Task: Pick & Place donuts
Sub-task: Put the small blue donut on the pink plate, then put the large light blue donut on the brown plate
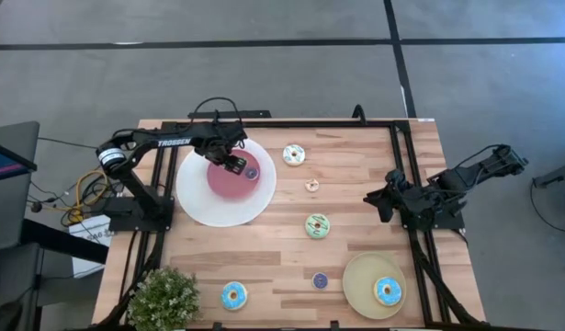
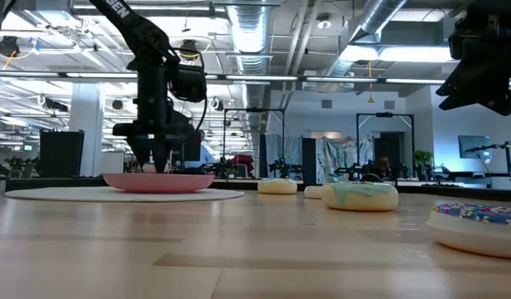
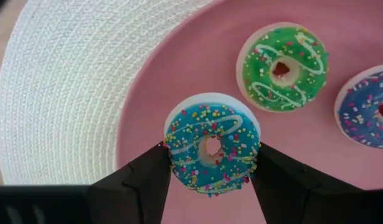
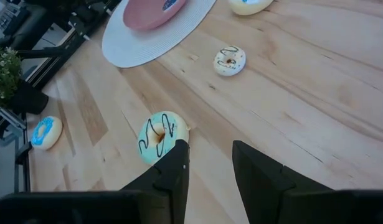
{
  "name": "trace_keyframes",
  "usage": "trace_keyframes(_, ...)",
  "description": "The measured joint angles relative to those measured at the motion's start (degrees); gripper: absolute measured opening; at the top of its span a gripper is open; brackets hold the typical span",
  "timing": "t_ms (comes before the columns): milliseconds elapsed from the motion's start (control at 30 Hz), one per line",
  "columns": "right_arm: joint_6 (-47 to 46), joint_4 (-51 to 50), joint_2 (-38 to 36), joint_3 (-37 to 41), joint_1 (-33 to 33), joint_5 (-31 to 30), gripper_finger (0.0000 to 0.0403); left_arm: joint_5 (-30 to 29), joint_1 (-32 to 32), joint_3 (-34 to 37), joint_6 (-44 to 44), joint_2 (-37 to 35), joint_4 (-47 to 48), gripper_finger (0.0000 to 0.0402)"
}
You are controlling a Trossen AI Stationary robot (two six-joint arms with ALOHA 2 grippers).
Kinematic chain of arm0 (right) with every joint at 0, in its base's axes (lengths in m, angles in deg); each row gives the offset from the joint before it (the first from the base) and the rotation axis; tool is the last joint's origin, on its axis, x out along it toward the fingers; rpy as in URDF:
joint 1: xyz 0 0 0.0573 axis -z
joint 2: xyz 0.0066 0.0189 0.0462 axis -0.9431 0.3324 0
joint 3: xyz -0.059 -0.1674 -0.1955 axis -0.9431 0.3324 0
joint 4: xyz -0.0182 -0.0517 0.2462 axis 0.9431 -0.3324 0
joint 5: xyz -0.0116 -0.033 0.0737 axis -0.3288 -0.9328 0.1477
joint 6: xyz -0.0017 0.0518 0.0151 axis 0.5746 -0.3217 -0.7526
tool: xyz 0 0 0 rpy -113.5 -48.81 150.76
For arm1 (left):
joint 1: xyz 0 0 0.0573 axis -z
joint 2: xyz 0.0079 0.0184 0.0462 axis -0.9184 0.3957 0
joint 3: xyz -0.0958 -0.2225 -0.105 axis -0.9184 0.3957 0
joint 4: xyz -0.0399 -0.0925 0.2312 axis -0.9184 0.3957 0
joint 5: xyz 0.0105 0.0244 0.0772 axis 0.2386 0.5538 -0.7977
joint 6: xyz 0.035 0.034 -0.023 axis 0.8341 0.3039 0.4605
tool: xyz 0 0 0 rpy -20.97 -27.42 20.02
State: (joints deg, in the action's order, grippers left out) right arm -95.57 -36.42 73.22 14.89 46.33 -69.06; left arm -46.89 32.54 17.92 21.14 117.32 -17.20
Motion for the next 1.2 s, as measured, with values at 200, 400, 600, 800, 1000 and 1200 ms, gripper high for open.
trace_keyframes(200, -0.93, 0.0, 0.02, 0.0, 0.0, 0.0, 0.0113, -0.01, -0.09, 0.0, 0.21, 0.0, 0.02, 0.0205)
trace_keyframes(400, -0.94, 0.0, 0.01, 0.0, 0.0, 0.02, 0.0113, -0.56, -0.15, 0.0, 1.36, 0.0, 0.02, 0.0249)
trace_keyframes(600, -0.92, 0.0, 0.02, 0.0, 0.0, 0.02, 0.0113, -1.64, -0.19, 0.0, -0.21, -0.17, 0.04, 0.0283)
trace_keyframes(800, -0.92, 0.0, 0.02, 0.0, 0.0, 0.07, 0.0113, -1.08, 3.02, 0.0, -9.31, -6.06, 0.09, 0.0286)
trace_keyframes(1000, -0.92, 0.0, 0.02, 0.0, 0.0, 0.09, 0.0113, -6.49, 12.48, -0.02, -16.37, -16.86, -1.86, 0.0283)
trace_keyframes(1200, -0.91, 0.0, 0.02, 0.0, 0.0, -0.21, 0.0113, -13.75, 28.43, -0.07, -17.98, -21.9, -11.5, 0.0208)
